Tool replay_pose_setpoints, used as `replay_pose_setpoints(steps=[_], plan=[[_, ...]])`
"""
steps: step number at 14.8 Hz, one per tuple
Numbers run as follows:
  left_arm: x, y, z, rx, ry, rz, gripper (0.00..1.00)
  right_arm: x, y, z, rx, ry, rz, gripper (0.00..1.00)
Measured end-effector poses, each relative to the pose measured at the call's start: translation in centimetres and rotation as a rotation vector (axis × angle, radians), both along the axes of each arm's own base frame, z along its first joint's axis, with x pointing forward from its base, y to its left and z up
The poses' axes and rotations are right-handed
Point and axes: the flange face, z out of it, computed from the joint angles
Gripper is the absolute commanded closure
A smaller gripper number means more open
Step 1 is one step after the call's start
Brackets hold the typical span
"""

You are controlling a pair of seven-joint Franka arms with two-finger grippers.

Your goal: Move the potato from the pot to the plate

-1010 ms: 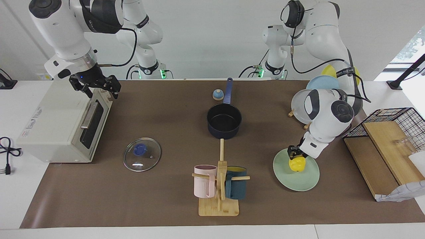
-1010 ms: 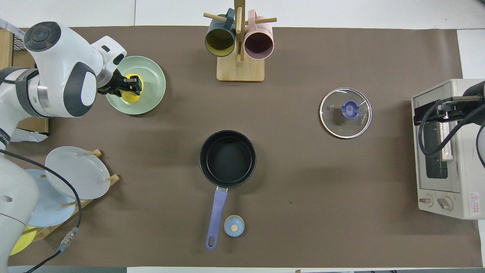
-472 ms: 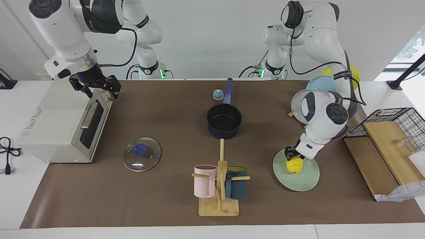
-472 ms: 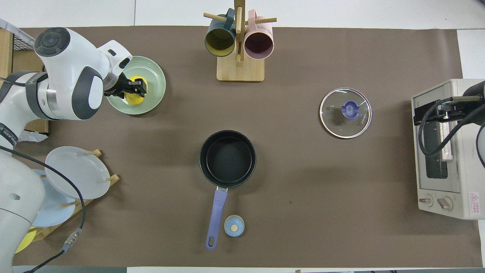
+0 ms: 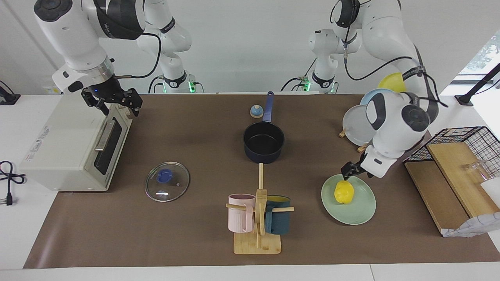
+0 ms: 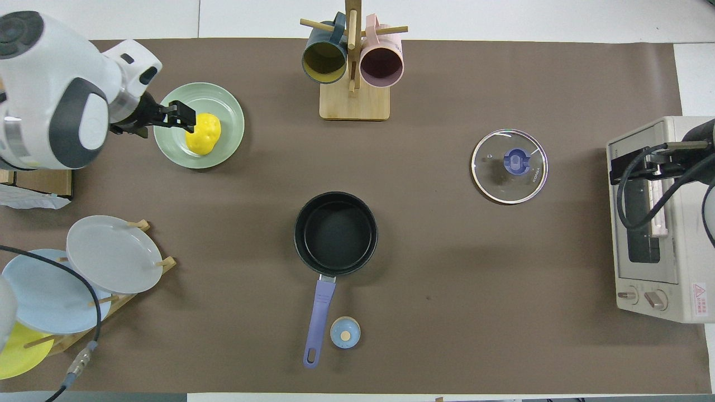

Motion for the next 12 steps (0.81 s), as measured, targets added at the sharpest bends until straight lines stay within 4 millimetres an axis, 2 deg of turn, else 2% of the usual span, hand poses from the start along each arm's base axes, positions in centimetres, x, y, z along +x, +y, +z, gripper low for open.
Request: replay_pose_setpoints(steps=[3,5,6,9,12], plan=[[-3.6,3.1,9.1,0.002,-0.03,0.04,0.0,0.0,0.0,0.0,0.0,0.0,0.0,0.0],[-6.4,4.8,13.7,0.004,-0.036,0.06,0.0,0.0,0.0,0.0,0.0,0.0,0.0,0.0],[-7.6,5.3,15.3,0.004,-0.033,0.065,0.0,0.0,0.0,0.0,0.0,0.0,0.0,0.0],[-11.0,5.5,18.2,0.016,0.017,0.05,0.0,0.0,0.0,0.0,0.0,0.0,0.0,0.0],[-13.5,5.4,18.6,0.019,0.067,-0.004,0.0,0.0,0.0,0.0,0.0,0.0,0.0,0.0]])
